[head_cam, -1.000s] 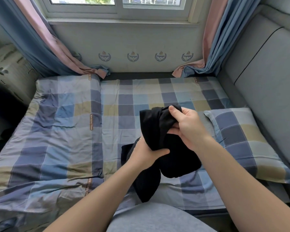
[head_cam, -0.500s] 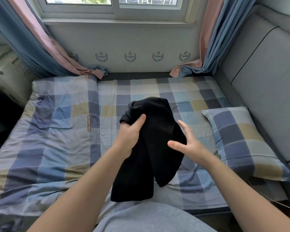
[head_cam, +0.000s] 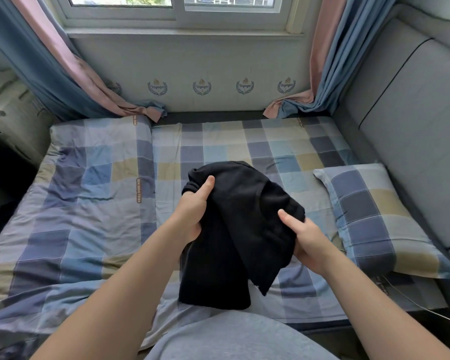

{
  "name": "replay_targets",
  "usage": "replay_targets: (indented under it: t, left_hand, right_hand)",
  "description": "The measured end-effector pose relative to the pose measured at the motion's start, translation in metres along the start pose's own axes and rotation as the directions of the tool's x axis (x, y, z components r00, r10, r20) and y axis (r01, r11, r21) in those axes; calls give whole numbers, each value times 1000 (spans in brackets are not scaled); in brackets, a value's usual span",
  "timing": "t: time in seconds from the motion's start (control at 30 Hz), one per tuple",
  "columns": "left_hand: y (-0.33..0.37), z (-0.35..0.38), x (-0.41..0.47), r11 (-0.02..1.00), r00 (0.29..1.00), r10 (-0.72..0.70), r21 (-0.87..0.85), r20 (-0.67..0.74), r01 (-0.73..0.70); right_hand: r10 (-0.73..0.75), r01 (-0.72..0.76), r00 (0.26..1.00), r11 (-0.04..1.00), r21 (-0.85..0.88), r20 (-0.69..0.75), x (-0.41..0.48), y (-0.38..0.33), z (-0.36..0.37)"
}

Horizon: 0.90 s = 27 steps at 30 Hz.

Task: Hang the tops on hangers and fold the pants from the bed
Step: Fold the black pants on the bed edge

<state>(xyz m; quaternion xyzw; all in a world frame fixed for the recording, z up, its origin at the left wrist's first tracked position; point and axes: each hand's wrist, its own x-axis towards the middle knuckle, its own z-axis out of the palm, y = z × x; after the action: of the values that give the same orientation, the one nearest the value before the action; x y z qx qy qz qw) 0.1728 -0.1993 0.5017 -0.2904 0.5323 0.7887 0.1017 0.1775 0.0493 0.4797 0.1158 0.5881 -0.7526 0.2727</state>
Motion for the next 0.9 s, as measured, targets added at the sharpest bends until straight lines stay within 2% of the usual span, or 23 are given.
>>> replay_targets:
  t: [0.1,0.2,0.3,0.4,0.47,0.53,0.6,0.7,0.8,0.9]
  left_hand:
    - [-8,-8,2,990,996,-65,128,56,58]
    - [-18,-10,-3,923,995,-83,380,50,57]
    - [-23,-4,-16,863,990,13,498,137,-80]
    - [-21,4,-35,812,962,129,531,239,-241]
    - [-20,10,-48,792,939,94,546,329,-271]
    - [-22,16,-57,730,914,36,614,403,-300]
    - [-28,24,-63,710,893,46,614,447,-344]
    - [-34,35,-66,715,886,245,543,394,-440]
    - [-28,43,-66,625,818,496,535,291,-568]
    - [-17,43,-62,595,777,583,527,237,-607]
  right_hand:
    - [-45,47,996,999,26,-73,-6,-20,11]
    - [-92,99,991,993,63,-99,-12,-39,26]
    - [-122,129,987,990,59,-108,-16,-54,39]
    - [-140,151,979,986,69,-152,-17,-64,50]
    - [-155,177,971,977,114,-184,-19,-73,55]
    - [-175,210,964,962,173,-201,-22,-82,59]
    - [-187,230,963,947,226,-195,-26,-88,64]
    - [-197,233,967,942,241,-164,-32,-93,73]
    - [-228,246,965,958,147,-127,-34,-99,79]
    - [-283,282,959,959,-15,-31,-37,-105,77]
